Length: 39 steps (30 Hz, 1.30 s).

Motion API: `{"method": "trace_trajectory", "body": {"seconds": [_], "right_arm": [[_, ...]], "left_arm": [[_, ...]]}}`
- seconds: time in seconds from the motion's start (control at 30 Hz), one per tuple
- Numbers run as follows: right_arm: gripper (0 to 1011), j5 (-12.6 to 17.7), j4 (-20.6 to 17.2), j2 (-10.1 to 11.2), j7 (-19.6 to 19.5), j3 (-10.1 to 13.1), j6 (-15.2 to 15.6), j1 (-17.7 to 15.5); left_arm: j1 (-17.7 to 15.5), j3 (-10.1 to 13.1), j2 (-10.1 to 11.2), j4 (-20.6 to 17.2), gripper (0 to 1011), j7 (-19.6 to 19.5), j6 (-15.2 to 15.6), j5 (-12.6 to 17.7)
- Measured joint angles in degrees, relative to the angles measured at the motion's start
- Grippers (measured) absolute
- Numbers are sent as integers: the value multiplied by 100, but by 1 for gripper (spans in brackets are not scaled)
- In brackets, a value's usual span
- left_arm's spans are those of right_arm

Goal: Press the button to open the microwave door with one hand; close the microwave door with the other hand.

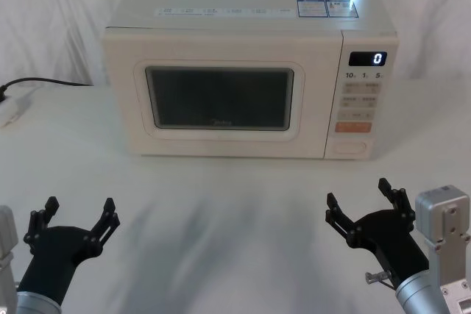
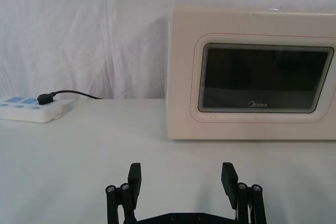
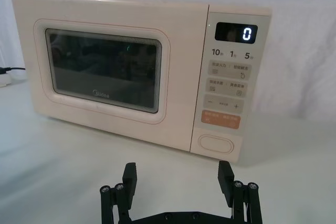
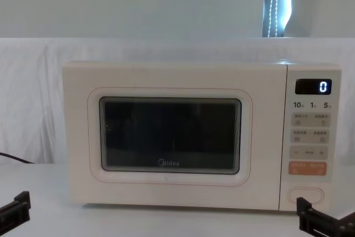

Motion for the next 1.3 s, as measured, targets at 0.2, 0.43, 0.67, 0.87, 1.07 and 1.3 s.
{"method": "trace_trajectory", "body": {"seconds": [0.2,0.43,0.67,0.87,1.07,1.3], "right_arm": [[1002,0,0,0,0,0,0,0],[1002,0,0,0,0,0,0,0],[1002,0,0,0,0,0,0,0],[1002,1,0,0,-1,0,0,0],[1002,1,0,0,0,0,1,0],[1002,1,0,0,0,0,1,0]], "left_arm": [[0,0,0,0,1001,0,0,0],[0,0,0,0,1001,0,0,0],[0,0,0,0,1001,0,0,0],[0,0,0,0,1001,0,0,0],[0,0,0,0,1001,0,0,0],[0,0,0,0,1001,0,0,0]]}}
